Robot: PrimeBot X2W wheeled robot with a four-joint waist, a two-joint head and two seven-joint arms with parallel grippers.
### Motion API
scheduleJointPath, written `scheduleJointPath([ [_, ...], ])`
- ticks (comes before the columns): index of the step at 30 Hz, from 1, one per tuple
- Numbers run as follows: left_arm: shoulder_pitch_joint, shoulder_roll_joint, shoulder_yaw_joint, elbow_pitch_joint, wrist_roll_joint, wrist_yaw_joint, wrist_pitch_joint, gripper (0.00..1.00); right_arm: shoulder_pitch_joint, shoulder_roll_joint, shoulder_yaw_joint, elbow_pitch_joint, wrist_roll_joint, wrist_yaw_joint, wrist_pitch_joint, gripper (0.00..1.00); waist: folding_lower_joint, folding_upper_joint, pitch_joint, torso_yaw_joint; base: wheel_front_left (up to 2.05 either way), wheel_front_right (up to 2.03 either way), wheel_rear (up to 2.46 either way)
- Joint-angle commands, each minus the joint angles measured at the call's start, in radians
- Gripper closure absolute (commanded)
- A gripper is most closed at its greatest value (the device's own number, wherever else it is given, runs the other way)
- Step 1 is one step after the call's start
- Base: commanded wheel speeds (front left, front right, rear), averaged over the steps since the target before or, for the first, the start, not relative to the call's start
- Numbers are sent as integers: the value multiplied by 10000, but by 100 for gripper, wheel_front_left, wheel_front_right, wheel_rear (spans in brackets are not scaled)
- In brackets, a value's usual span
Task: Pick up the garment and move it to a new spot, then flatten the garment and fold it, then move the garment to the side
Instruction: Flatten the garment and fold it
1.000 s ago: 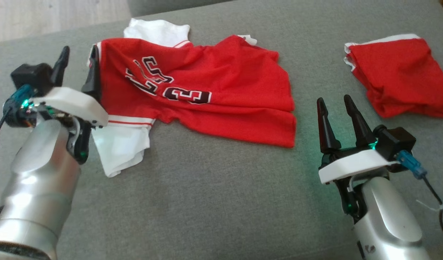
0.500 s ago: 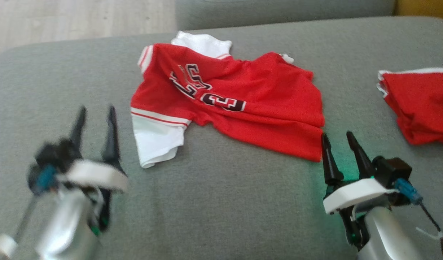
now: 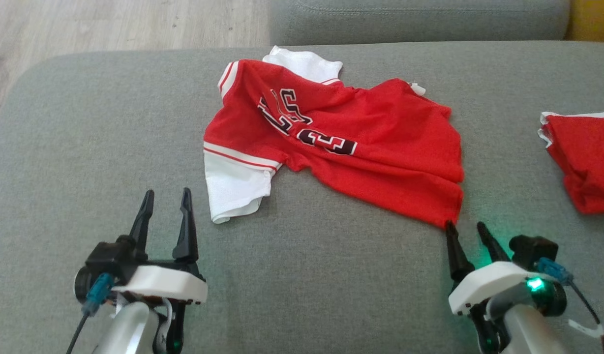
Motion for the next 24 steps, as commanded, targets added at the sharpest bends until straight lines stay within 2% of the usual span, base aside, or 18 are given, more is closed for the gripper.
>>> scheduleJointPath([
  [1,-345,103,445,-305,171,-72,-94,0,-389,-9,240,-77,86,35,54,0,1,-1,30,36,0,0,0],
  [11,-411,-172,732,-69,483,-352,-95,0,-1033,-9,1175,989,1171,35,394,2,1,-1,165,193,0,0,0],
  [12,-423,-194,754,-25,512,-376,-95,0,-1075,-9,1340,1055,1266,35,441,64,1,-1,170,202,0,0,0],
  [13,-431,-214,777,24,537,-391,-95,0,-1111,-9,1486,1099,1351,35,460,100,1,-1,170,202,0,0,0],
  [15,-422,-241,861,164,602,-421,-95,0,-1231,-9,1617,1184,1415,35,286,100,1,-1,161,131,0,0,0],
  [17,-406,-248,915,240,642,-448,-95,0,-1354,-9,1322,1287,1224,35,55,100,1,-1,154,32,0,0,0],
  [24,-505,-356,855,483,797,-646,-95,0,-1709,-504,-586,1428,367,35,-423,100,1,-1,139,-311,0,0,0],
])
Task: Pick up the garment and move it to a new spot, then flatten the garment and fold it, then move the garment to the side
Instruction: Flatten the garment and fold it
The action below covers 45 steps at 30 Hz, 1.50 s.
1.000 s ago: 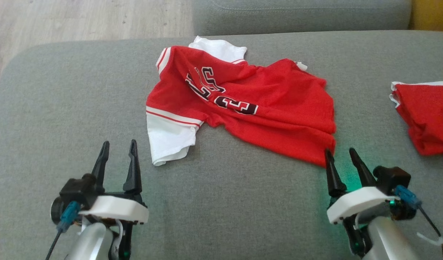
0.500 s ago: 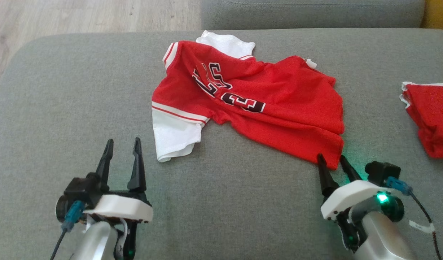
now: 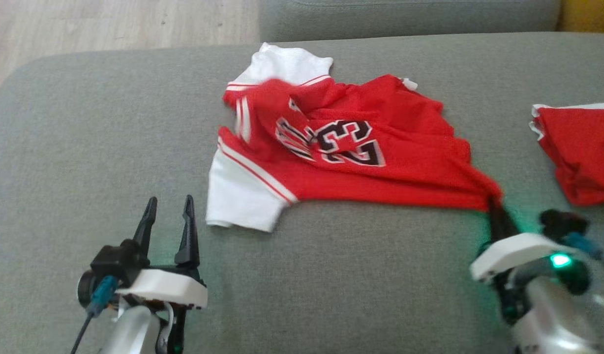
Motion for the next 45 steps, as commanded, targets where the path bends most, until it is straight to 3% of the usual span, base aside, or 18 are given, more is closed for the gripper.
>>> scheduleJointPath([
  [1,-502,49,231,-178,106,-68,-95,0,-333,-217,-148,-209,-217,35,-122,100,0,0,9,-96,0,0,0],
  [7,-650,-53,-96,169,189,-284,-77,0,-379,-326,-1053,-207,-803,35,3,100,0,0,63,-230,0,0,0],
  [23,-1571,-228,-934,1834,247,-650,468,0,-566,222,-2290,-487,-2484,35,-62,100,0,0,278,-644,0,0,0],
  [39,-2357,-345,-1509,3522,148,-680,1660,0,-856,349,-1876,-506,-2434,35,-103,100,0,0,546,-868,0,0,0],
  [40,-2377,-358,-1537,3613,120,-690,1770,9,-855,349,-1844,-502,-2408,35,-109,100,0,0,542,-872,0,0,0],
  [41,-2394,-367,-1584,3680,101,-712,1866,51,-852,349,-1815,-498,-2386,35,-113,100,0,0,536,-874,0,0,0],
  [42,-2397,-374,-1661,3719,89,-752,1943,100,-846,350,-1790,-495,-2365,35,-117,100,0,0,525,-874,0,0,0],
  [45,-2358,-384,-1849,3696,-24,-869,2030,100,-828,350,-1695,-484,-2306,35,-134,100,0,0,448,-847,0,0,0],
])
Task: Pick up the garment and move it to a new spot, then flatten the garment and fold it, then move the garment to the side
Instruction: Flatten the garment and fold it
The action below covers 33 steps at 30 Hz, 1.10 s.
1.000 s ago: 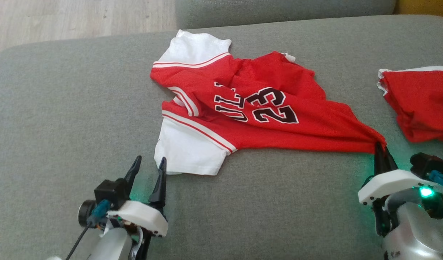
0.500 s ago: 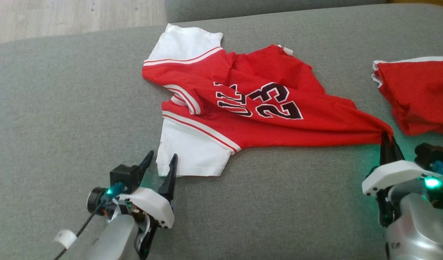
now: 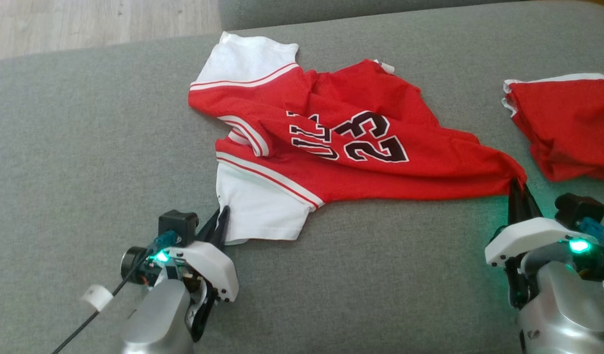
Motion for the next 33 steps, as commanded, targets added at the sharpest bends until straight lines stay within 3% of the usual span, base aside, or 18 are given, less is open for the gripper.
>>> scheduleJointPath([
  [1,-11,107,112,-78,-127,-95,54,100,-355,-10,344,-280,115,35,-146,100,-1,0,-68,28,0,0,0],
  [12,156,542,836,-1913,-1357,-207,-1309,100,-273,-9,1326,-790,662,35,-354,100,-1,0,-564,126,0,0,0],
  [21,83,1186,2081,-4857,-2505,-185,-1681,100,-344,-505,3109,-2620,1714,35,-569,100,-1,0,-1126,192,0,0,0],
  [26,-412,1559,2885,-6679,-2853,174,-1627,100,-831,-1113,3805,-4112,2329,35,-652,100,-1,0,-1520,98,0,0,0],
  [33,-1113,1761,4043,-9456,-3299,1026,-1500,100,-1710,-2111,4225,-6296,2606,35,-346,100,-1,0,-1952,-163,0,0,0],
])
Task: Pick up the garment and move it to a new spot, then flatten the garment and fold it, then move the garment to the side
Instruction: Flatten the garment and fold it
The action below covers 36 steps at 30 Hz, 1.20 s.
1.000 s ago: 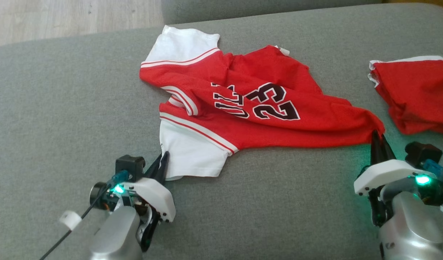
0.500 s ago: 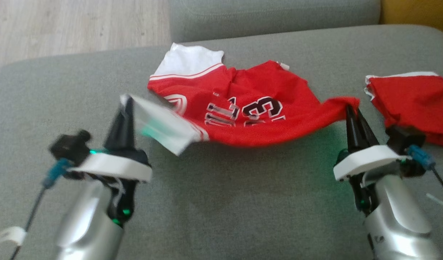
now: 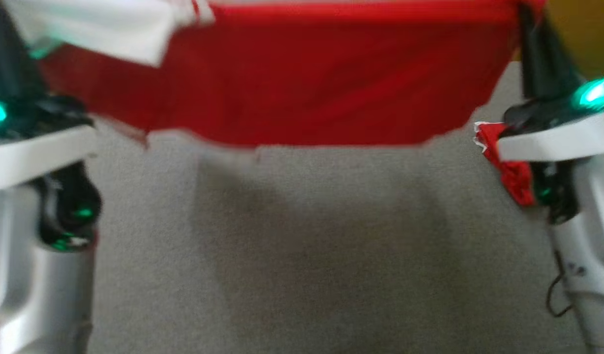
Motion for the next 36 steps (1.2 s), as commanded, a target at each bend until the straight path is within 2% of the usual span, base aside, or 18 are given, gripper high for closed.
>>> scheduleJointPath([
  [1,-562,418,509,-612,-73,131,53,100,-370,-172,153,-569,67,35,149,100,1,0,-73,-85,0,0,0],
  [5,-694,503,911,-2062,-247,648,405,100,-466,-526,-35,-1886,44,35,821,100,1,0,-134,-170,0,0,0],
  [6,-741,512,1027,-2657,-387,909,692,100,-380,-594,-209,-2508,8,35,1245,100,1,0,-123,-183,0,0,0],
  [9,-896,591,1116,-3227,-499,1262,1149,100,-195,-558,-530,-3331,-7,35,1865,100,1,0,-14,-167,0,0,0],
  [12,-1101,808,1157,-3034,-412,1518,1552,100,-86,-438,-783,-3734,-125,35,2435,100,1,0,202,-143,0,0,0],
  [16,-1490,927,1072,-2205,-582,1565,1983,100,-204,-362,-838,-3457,-185,35,3043,100,1,0,738,-83,0,0,0],
  [20,-2655,1210,841,-222,-669,1235,2339,100,-1216,-507,-497,-2252,-108,35,3292,100,1,0,1802,47,0,0,0],
  [25,-5071,1667,610,2895,-338,715,2249,100,-3860,-456,-211,408,391,35,3098,100,1,0,3214,251,0,0,0],
  [31,-7952,1840,432,5856,129,154,1325,100,-7286,-519,243,3773,-5,35,1775,100,1,0,4217,550,0,0,0],
  [36,-8857,1448,50,7390,277,-440,617,100,-8296,-382,319,5839,-57,35,590,100,1,0,4498,841,0,0,0],
])
